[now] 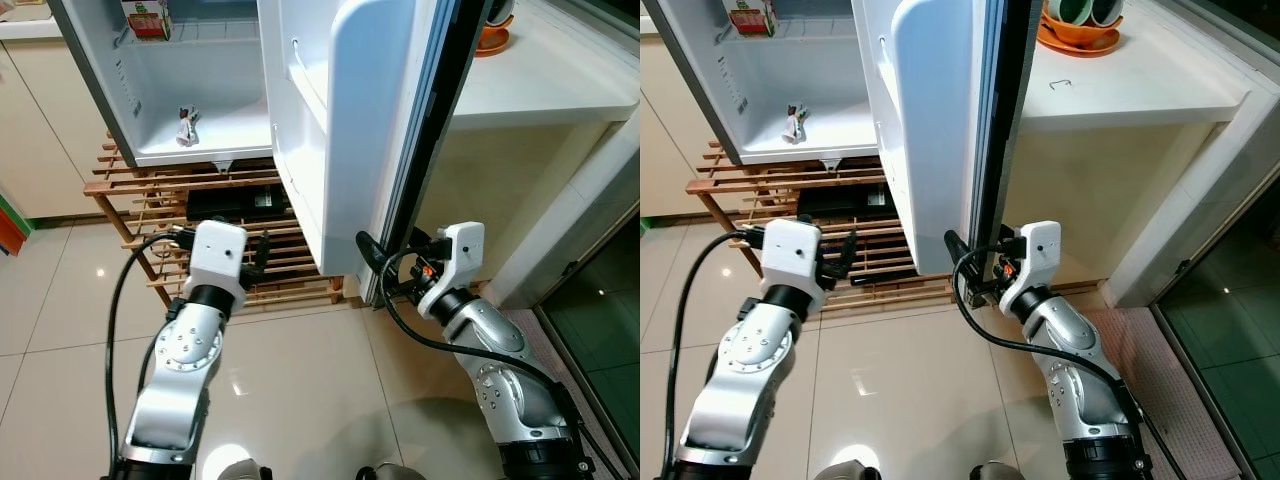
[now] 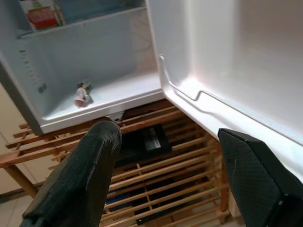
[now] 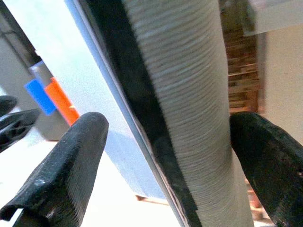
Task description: Restocking fridge
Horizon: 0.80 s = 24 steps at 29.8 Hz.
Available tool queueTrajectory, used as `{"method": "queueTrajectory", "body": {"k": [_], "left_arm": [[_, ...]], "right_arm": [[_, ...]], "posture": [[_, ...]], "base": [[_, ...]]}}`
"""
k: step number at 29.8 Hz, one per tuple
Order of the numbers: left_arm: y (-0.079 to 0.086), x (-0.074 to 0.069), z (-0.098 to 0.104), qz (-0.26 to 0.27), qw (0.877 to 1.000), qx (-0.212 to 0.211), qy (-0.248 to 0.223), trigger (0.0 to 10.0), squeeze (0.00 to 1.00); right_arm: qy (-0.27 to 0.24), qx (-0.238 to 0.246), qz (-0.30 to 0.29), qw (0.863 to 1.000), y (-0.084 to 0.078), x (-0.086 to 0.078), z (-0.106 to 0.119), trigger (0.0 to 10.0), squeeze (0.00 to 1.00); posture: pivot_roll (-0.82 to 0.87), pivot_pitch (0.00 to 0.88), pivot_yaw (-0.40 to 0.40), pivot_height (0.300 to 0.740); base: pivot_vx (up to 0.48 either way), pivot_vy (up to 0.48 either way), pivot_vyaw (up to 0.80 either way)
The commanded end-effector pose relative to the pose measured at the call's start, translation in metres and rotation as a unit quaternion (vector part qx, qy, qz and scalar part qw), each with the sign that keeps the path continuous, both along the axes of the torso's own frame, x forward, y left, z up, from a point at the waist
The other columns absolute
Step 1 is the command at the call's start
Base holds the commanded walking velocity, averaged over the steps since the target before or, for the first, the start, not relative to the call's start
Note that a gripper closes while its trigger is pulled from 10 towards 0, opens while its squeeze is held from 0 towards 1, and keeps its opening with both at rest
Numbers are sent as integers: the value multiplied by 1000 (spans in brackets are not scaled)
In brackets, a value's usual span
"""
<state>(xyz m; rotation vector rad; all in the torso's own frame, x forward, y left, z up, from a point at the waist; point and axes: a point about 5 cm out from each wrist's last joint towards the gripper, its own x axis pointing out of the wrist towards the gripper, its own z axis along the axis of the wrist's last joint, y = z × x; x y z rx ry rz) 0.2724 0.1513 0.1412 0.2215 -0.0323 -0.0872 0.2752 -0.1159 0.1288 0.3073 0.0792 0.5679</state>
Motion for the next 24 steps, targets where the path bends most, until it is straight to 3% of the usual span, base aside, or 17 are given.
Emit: {"method": "queueTrajectory", "body": {"k": [1,9,12,24], "left_arm": [[0,1,3,-2,1000,-3,-1,10000,0],[-7,4,5,-14,1000,-12,-3,10000,0],[-13,4,8,-26,999,-23,-4,10000,0],[-10,5,14,-11,1000,-19,-15,10000,0]], "right_arm": [[-6,23,45,999,9,-6,10,10000,0],[22,95,145,985,12,-16,28,10000,0],[32,145,206,967,10,-26,40,10000,0],[72,116,188,972,4,-26,25,10000,0]], "posture": [[-46,55,-21,740],[-54,58,-21,740],[-56,61,-21,740],[-54,64,-16,740]], "base": [[0,0,0],[0,0,0],[0,0,0],[0,0,0]]}}
